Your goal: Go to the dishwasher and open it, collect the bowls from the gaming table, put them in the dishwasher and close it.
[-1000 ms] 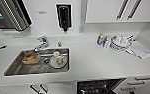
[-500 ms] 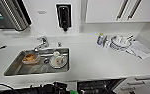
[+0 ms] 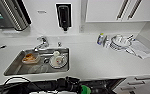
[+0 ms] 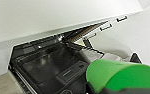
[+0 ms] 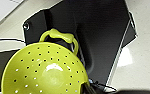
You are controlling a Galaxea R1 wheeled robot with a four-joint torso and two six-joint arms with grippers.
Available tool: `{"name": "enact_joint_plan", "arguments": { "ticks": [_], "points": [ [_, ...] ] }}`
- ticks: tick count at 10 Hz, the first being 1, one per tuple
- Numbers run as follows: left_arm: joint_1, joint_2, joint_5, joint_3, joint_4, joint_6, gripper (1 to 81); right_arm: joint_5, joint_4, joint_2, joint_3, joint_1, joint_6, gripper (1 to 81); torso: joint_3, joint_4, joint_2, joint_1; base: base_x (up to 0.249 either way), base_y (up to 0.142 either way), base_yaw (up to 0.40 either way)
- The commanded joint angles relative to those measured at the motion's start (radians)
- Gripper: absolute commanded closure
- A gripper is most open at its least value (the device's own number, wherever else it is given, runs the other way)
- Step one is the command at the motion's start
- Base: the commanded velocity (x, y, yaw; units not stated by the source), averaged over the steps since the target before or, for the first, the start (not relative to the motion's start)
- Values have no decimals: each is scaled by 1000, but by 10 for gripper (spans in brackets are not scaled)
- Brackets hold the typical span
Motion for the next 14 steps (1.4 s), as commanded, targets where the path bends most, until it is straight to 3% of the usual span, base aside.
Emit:
{"name": "enact_joint_plan", "arguments": {
  "ticks": [1, 2, 4, 7, 8, 11, 14],
  "points": [
    [-158, 128, 64, -35, -11, -14, 811, -29, -10, -15, 15, 0, 3, 811, -48, 0, 0, 0, 0, 0, 0],
    [-164, 169, 76, -49, -11, -14, 811, -28, -10, -15, 15, 0, 3, 811, -70, 0, 0, 0, 0, 0, 0],
    [-167, 217, 99, -66, -6, -14, 811, -28, -10, -16, 14, 0, 3, 811, -53, 0, 0, 0, 0, 0, 0],
    [-167, 255, 99, -75, -3, -14, 811, -28, -10, -15, 15, 3, 3, 811, -67, 0, 1, 1, 0, 0, 0],
    [-165, 263, 99, -75, -3, -14, 10, -28, -10, -13, 15, 3, 3, 811, -67, 0, 1, 1, 0, 0, 0],
    [-143, 219, 95, -57, -5, -14, 10, -28, -10, -13, 15, 3, 3, 811, -67, 0, 2, 1, 0, 0, 0],
    [-43, 53, 87, 55, 3, 1, 10, 5, -9, -62, 35, 12, 7, 811, -67, 0, 2, 1, 0, 0, 0]
  ]
}}
